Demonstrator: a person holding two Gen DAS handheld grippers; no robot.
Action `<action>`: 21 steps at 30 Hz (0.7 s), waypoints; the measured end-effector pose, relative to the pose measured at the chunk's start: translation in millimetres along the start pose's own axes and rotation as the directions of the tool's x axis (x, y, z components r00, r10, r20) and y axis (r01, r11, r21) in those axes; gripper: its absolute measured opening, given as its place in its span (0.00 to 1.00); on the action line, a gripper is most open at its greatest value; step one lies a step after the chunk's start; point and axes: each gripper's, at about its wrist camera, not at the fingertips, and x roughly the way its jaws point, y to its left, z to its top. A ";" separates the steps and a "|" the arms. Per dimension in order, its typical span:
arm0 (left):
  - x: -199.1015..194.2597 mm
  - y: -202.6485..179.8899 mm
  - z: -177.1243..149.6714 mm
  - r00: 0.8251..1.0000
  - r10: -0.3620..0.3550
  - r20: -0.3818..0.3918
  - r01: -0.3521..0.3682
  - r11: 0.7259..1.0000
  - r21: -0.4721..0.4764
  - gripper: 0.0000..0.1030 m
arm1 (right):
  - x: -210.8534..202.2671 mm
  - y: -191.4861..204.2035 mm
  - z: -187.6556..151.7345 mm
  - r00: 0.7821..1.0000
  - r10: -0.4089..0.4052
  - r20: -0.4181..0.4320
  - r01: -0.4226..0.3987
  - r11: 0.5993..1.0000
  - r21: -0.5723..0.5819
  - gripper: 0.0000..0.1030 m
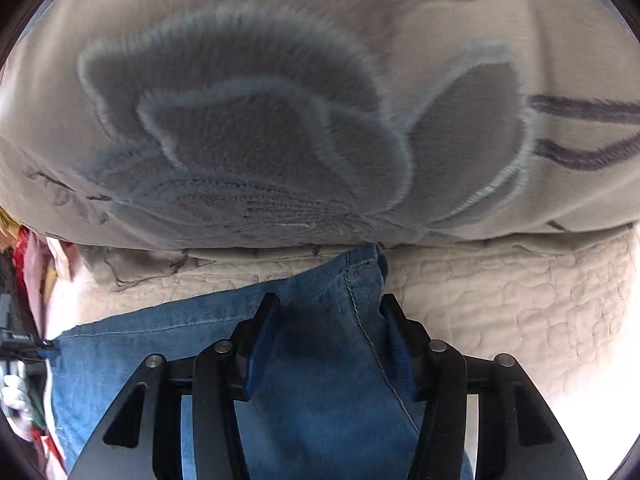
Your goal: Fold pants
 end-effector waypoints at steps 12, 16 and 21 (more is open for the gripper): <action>-58.3 -21.1 -47.6 0.982 -0.022 0.186 -0.002 0.991 0.131 0.07 | -62.3 25.8 -9.8 0.996 0.054 0.073 -0.048 0.995 -0.082 0.12; -75.5 -27.1 -66.8 0.978 -0.046 0.201 0.018 0.990 0.141 0.07 | -97.4 30.7 -19.3 0.991 0.089 0.098 -0.080 0.993 -0.089 0.12; -98.2 -26.1 -92.4 0.969 -0.106 0.224 0.075 0.987 0.142 0.06 | -140.7 33.7 -28.2 0.981 0.141 0.134 -0.130 0.988 -0.086 0.12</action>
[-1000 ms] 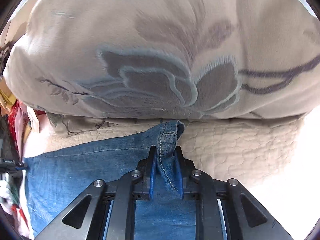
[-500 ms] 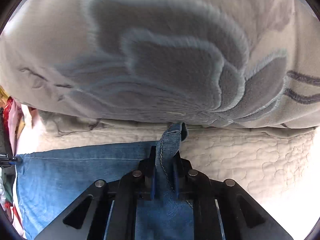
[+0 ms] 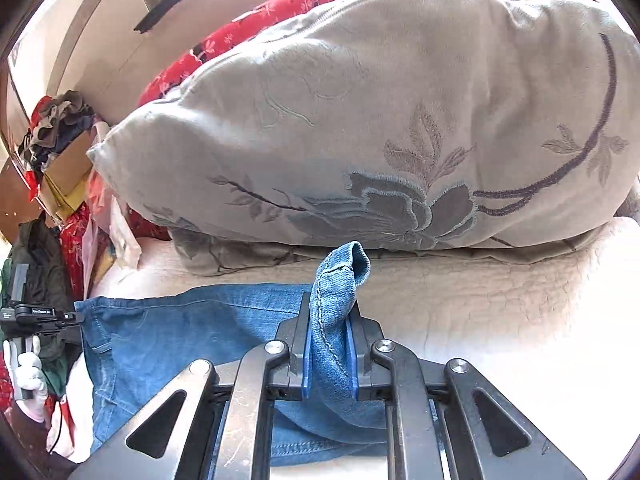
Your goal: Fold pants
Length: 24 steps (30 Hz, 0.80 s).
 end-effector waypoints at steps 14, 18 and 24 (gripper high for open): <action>-68.2 17.9 -75.7 0.982 -0.168 0.092 0.172 0.984 -0.038 0.06 | -133.1 -34.2 -82.4 0.971 0.209 0.117 -0.222 0.968 0.118 0.12; -77.3 34.3 -116.2 0.972 -0.214 0.096 0.219 0.974 -0.053 0.06 | -165.0 -53.0 -133.4 0.967 0.225 0.121 -0.244 0.953 0.182 0.12; -51.6 82.3 -194.2 0.989 -0.150 -0.013 0.148 0.981 -0.127 0.06 | -187.0 -76.0 -223.2 0.988 0.156 -0.019 -0.148 0.960 0.238 0.16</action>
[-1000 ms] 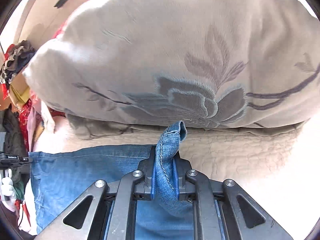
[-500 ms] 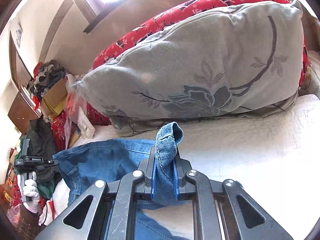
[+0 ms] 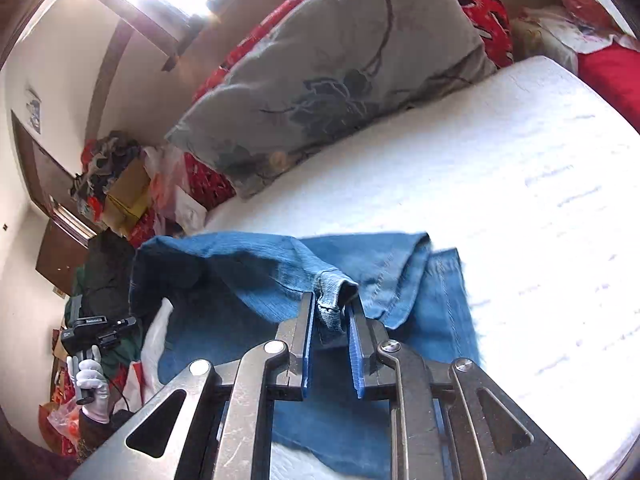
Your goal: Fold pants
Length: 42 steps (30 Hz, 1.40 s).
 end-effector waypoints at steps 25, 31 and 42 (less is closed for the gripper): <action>46.9 -5.8 -9.4 0.999 0.014 -0.052 -0.022 0.988 -0.155 0.77 | 56.9 -6.7 -17.5 0.996 0.083 -0.030 -0.053 0.837 0.544 0.61; 69.8 -0.7 -0.5 0.996 0.031 -0.085 -0.047 0.980 -0.193 0.77 | 32.5 3.3 -1.5 0.995 -0.097 -0.023 0.098 0.930 0.354 0.61; 81.5 -4.1 15.9 0.986 0.126 -0.107 -0.149 0.959 -0.242 0.29 | 69.7 -0.1 -19.4 0.981 0.187 -0.055 -0.123 0.811 0.572 0.64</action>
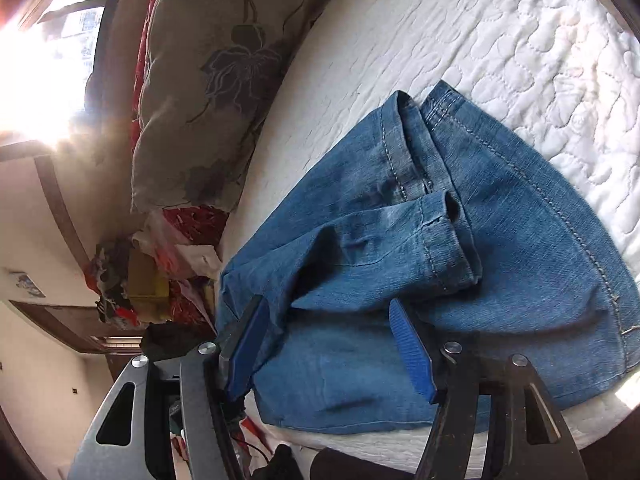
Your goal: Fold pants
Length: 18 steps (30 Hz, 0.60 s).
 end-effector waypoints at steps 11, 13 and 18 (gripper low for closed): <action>-48.7 -3.2 -9.6 0.993 -0.087 0.082 0.086 0.996 0.020 0.16 | 9.8 29.5 21.3 0.999 0.029 0.015 -0.029 1.000 0.010 0.69; -53.1 -5.0 -11.9 0.991 -0.107 0.086 0.105 0.994 0.027 0.16 | 26.2 29.1 25.6 1.000 -0.005 -0.029 0.006 0.999 0.037 0.72; -58.1 -5.6 -14.8 0.992 -0.095 0.086 0.093 0.995 0.030 0.16 | 65.7 15.0 25.8 0.999 -0.028 -0.034 0.034 0.981 0.190 0.68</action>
